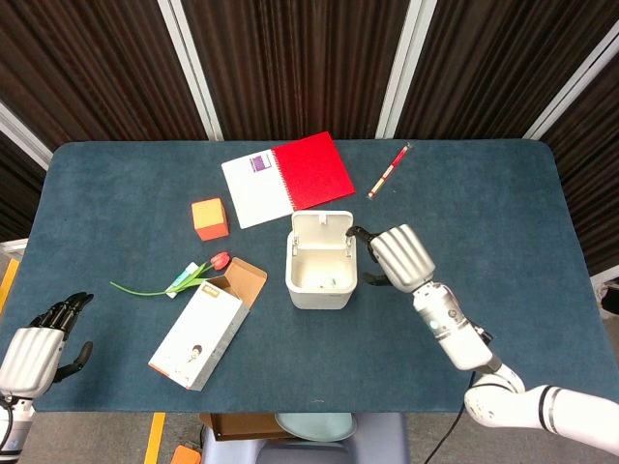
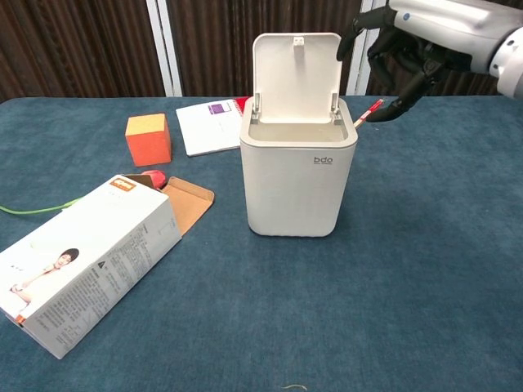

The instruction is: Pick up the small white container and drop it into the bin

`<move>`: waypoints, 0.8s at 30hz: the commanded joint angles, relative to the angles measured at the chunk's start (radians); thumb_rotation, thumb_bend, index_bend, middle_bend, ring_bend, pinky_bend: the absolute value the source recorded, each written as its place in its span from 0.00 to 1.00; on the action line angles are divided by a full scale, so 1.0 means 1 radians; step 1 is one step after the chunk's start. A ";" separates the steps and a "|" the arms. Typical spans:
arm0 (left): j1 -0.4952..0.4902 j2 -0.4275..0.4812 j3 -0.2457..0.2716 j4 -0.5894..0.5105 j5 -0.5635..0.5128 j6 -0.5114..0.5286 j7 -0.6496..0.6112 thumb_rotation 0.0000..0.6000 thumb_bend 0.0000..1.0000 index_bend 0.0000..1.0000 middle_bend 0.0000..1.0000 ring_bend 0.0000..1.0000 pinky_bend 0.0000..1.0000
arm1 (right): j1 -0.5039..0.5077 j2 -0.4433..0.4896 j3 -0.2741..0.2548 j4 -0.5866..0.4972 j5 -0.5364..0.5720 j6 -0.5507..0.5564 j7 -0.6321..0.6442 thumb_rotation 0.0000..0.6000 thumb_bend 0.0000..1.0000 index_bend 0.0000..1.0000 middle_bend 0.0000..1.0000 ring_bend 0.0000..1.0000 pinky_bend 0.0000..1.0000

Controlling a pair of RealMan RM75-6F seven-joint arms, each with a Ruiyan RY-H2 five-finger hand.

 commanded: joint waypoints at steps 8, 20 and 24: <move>-0.002 -0.002 0.002 -0.005 -0.001 -0.007 0.013 1.00 0.41 0.12 0.14 0.19 0.40 | -0.141 0.136 -0.073 -0.119 -0.054 0.175 -0.107 1.00 0.08 0.36 0.81 0.91 1.00; -0.004 -0.005 0.003 -0.006 0.011 -0.003 0.022 1.00 0.42 0.13 0.15 0.20 0.40 | -0.407 0.191 -0.170 -0.008 -0.091 0.470 -0.097 1.00 0.08 0.48 0.80 0.80 0.94; -0.008 -0.010 0.003 -0.003 0.008 -0.014 0.029 1.00 0.41 0.13 0.15 0.20 0.40 | -0.463 0.174 -0.176 0.075 -0.042 0.488 -0.030 1.00 0.08 0.47 0.66 0.64 0.79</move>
